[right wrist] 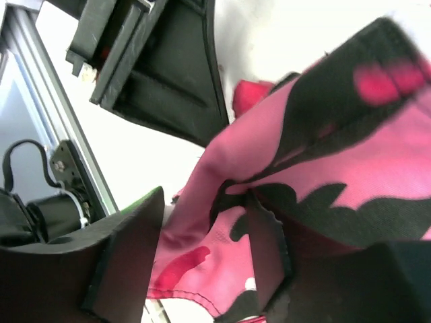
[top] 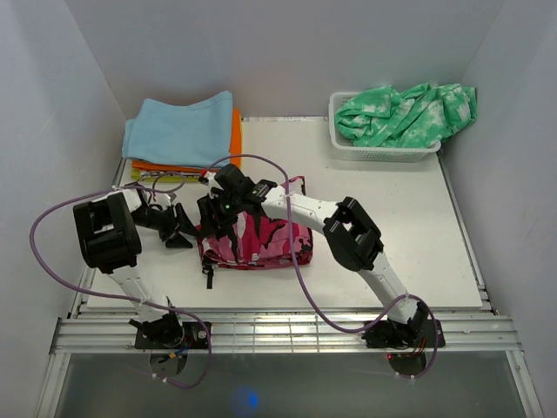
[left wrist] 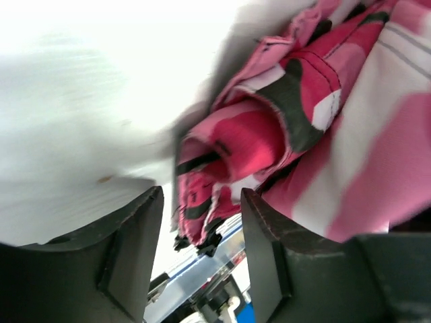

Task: Fold and stack the trousers
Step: Fold the trousers

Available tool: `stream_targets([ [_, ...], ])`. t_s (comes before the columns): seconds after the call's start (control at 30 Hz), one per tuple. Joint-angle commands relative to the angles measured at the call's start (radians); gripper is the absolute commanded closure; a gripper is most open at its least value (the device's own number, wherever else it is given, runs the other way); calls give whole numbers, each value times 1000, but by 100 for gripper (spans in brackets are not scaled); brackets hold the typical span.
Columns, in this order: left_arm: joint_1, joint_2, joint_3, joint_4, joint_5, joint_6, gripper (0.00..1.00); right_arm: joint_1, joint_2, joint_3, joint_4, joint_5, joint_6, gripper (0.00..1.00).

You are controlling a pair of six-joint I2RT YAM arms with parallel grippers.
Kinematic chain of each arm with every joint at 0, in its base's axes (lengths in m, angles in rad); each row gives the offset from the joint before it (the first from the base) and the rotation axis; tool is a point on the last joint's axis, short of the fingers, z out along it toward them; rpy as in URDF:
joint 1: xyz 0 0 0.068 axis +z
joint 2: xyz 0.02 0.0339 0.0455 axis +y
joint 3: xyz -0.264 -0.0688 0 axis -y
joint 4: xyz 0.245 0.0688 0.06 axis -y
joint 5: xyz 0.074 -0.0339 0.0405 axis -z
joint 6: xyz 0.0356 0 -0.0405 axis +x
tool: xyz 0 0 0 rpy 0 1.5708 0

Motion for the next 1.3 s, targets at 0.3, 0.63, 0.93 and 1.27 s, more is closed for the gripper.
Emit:
stream_targets([
  [0.3, 122, -199, 120, -66, 88, 115, 36, -7, -235, 0, 22, -128, -138, 18],
  [0.63, 7, -202, 104, 73, 18, 28, 41, -271, -495, -250, -236, -200, -446, 14],
  [0.93, -147, -92, 157, 153, -129, -39, 41, -471, -535, -448, -378, -238, -713, 25],
  [1.27, -159, -141, 200, 26, -128, 4, 100, -472, -516, -487, -375, -231, -753, 28],
])
